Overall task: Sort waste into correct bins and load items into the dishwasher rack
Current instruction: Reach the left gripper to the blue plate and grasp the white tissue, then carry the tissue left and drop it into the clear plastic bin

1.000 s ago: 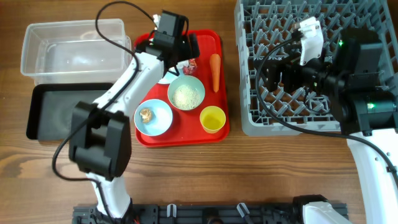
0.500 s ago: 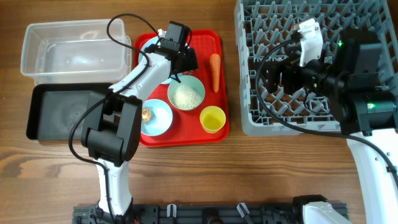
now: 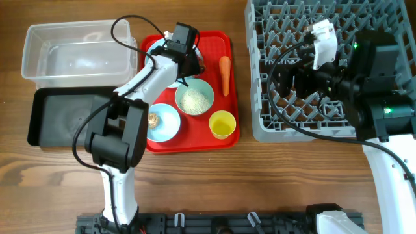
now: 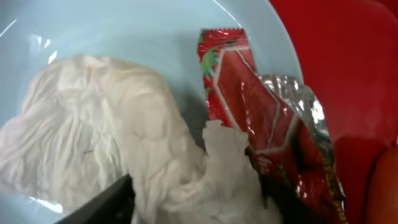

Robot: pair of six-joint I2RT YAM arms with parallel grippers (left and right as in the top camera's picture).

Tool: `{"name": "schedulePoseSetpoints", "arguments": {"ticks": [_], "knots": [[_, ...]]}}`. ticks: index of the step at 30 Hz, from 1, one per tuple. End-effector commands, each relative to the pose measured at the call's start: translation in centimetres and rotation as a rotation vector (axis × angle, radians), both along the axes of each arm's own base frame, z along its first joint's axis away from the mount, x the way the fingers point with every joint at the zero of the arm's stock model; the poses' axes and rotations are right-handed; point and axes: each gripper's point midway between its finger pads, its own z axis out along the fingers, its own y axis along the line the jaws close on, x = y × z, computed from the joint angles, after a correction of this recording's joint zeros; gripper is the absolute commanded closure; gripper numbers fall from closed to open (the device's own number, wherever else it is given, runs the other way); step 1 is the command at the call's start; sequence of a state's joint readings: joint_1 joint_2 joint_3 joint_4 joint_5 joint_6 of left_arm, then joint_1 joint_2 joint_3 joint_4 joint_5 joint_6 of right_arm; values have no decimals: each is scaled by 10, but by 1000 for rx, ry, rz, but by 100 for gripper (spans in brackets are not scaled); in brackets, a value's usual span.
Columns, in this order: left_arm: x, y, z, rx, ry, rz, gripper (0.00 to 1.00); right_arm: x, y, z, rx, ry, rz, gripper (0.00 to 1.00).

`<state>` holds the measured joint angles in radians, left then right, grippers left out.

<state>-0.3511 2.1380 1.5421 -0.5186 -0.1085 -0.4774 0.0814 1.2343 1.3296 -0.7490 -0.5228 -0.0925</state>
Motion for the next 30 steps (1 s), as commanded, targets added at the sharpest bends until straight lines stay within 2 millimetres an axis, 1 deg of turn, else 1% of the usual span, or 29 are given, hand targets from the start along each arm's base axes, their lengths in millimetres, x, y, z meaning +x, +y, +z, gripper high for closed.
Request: {"name": "schedulePoseSetpoints", "arguments": {"ticks": [1,2,3,5,7,8,10,12,13,14,16,18,20,21,22,24,27,28,30], "knots": [[5,10,-20,23,22,26,27,2,-2,5,-11,-17,-2,1],[4,10,-25,26,30,26,24,2,-2,5,-11,-17,-2,0],[4,11,-30,29,39,26,23,2,-2,5,-12,-17,-2,0],[2,10,-39,30,53,23,23,2,-2,5,-12,-17,-2,0],[1,10,-42,32,59,22,25,2,-2,5,-12,-17,-2,0],[1,10,-42,33,59,22,30,2,-2,5,-12,-17,-2,0],[1,10,-42,35,59,17,50,2,-2,5,-12,-19,-2,0],[2,11,-42,46,58,-5,81,2,-2,5,-11,-20,-2,0],[2,11,-42,49,58,-10,91,2,-2,5,-11,-20,-2,0],[2,11,-41,52,57,-16,96,2,-2,5,-11,-20,-2,0],[4,12,-33,51,41,-24,96,2,-2,5,-12,-17,-2,0],[9,13,-20,42,14,-19,96,2,-2,4,-11,-15,-2,0],[15,15,1,29,-28,-12,96,2,-2,4,-12,-13,-2,0],[19,16,20,24,-65,-17,96,2,-2,4,-12,-13,-2,0],[22,18,32,21,-89,-22,96,2,-2,4,-12,-13,-2,0],[27,24,73,7,-169,-20,96,2,-2,4,-12,-13,-2,0],[27,32,119,-12,-255,-9,96,2,-2,4,-11,-13,-2,0],[27,34,131,-17,-277,-5,96,1,-2,4,-11,-13,-2,0],[24,41,164,-33,-338,8,96,1,-2,4,-11,-13,-2,0]]}}
